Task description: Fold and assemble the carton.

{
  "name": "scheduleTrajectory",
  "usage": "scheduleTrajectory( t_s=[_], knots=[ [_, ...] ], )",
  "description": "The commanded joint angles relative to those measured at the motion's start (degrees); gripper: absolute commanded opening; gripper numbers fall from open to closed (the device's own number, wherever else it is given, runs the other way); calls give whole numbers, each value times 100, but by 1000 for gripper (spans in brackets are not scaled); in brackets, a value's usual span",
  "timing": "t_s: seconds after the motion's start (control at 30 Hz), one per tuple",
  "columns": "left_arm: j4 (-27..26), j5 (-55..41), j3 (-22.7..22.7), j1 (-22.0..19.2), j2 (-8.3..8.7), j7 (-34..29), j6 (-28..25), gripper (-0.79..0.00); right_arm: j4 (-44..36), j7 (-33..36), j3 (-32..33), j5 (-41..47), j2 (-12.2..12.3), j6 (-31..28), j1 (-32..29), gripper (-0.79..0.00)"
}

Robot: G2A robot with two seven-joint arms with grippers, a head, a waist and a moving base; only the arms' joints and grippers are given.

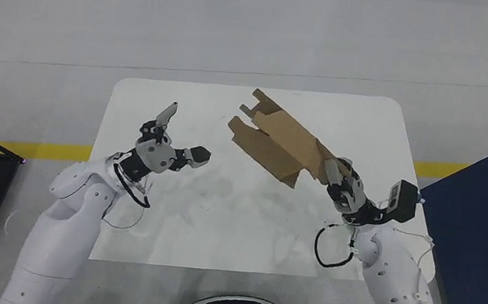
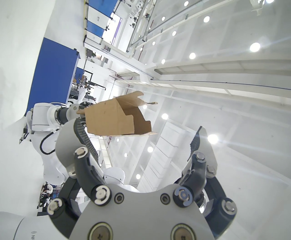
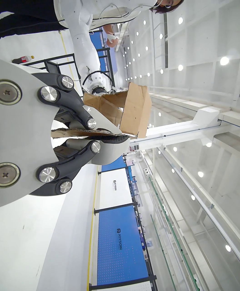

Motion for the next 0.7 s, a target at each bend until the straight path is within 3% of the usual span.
scheduleTrajectory(
  t_s=[0.0,0.17,0.3,0.53,0.67],
  knots=[
    [141,57,106,-187,-18,25,-37,0,255,369,-217,988,-24,-375,126,-785],
    [349,220,302,-477,-46,15,-117,0,805,1366,-1322,3357,0,-444,636,-785],
    [317,416,440,-586,-51,-83,-79,0,780,2394,-1970,5296,91,-444,944,-785],
    [279,411,639,-792,-87,-171,-158,0,436,4388,-2311,7817,239,-444,1099,-785],
    [362,271,624,-786,-102,-228,-307,0,463,5614,-2049,8986,264,-444,1057,-785]
  ],
)
